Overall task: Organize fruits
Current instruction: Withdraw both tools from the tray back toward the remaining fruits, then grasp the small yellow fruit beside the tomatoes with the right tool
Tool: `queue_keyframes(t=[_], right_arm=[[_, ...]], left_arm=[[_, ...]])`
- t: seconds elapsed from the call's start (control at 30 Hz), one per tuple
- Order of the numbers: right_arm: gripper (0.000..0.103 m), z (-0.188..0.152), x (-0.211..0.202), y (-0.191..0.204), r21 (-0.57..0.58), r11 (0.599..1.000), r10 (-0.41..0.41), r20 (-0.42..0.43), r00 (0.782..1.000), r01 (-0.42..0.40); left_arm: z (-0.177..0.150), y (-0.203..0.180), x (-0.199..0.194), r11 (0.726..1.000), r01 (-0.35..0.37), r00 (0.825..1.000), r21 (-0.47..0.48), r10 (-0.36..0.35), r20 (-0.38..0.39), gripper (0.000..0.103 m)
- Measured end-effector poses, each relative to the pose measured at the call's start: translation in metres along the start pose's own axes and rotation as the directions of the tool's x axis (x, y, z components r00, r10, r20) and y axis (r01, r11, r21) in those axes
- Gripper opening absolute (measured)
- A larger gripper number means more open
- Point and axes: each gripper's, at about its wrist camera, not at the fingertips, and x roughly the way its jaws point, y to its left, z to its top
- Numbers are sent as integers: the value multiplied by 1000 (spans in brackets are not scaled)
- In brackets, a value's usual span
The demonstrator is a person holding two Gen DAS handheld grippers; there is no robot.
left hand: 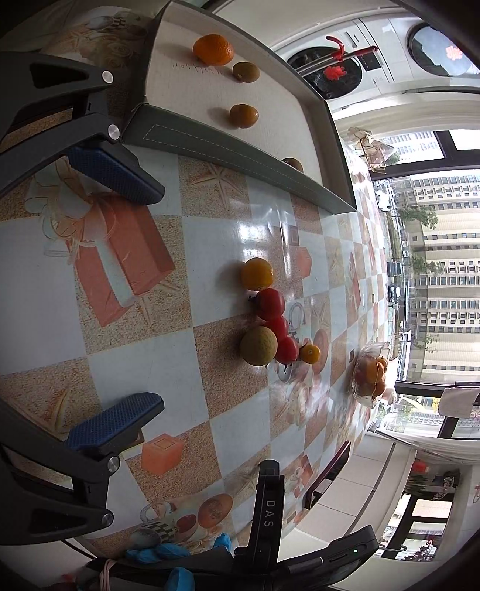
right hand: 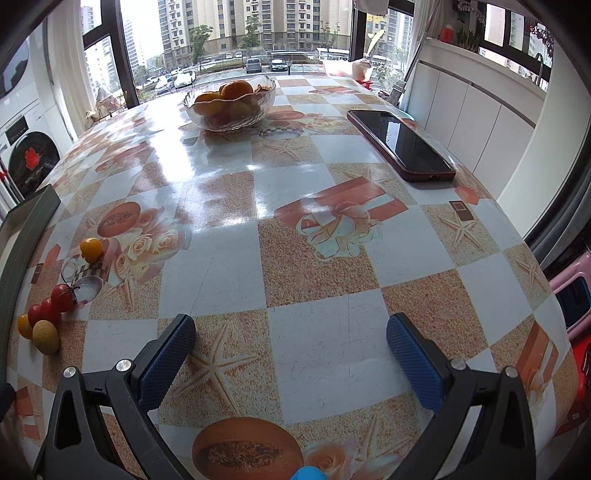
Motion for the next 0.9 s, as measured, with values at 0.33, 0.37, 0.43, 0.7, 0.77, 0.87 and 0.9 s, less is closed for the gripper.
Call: queue_keyframes(t=[0.33, 0.37, 0.43, 0.7, 0.77, 0.87, 0.9], right_arm=[[103, 23, 0, 24, -7, 987, 160, -80, 984, -161], [103, 28, 1, 34, -11, 982, 185, -85, 979, -186], [103, 39, 5, 55, -49, 974, 215, -88, 973, -220], [95, 58, 28, 127, -181, 947, 245, -118, 962, -264], [68, 57, 28, 140, -227, 944, 219, -106, 970, -238], [28, 53, 23, 153, -302, 927, 206, -81, 975, -221], [20, 52, 21, 152, -310, 922, 218, -79, 973, -232]], left_arm=[[3, 1, 1, 1000, 4, 1000, 2, -4, -4, 103], [3, 1, 1, 1000, 4, 1000, 2, -4, -3, 103], [3, 1, 1, 1000, 3, 1000, 2, -3, -2, 103], [3, 1, 1, 1000, 2, 1000, -2, -2, 3, 103], [2, 1, 1, 1000, 2, 1000, -1, -2, 6, 103], [2, 0, 0, 1000, 6, 1000, 3, -6, 11, 103], [1, 0, 0, 1000, 7, 1000, 3, -7, 12, 103]])
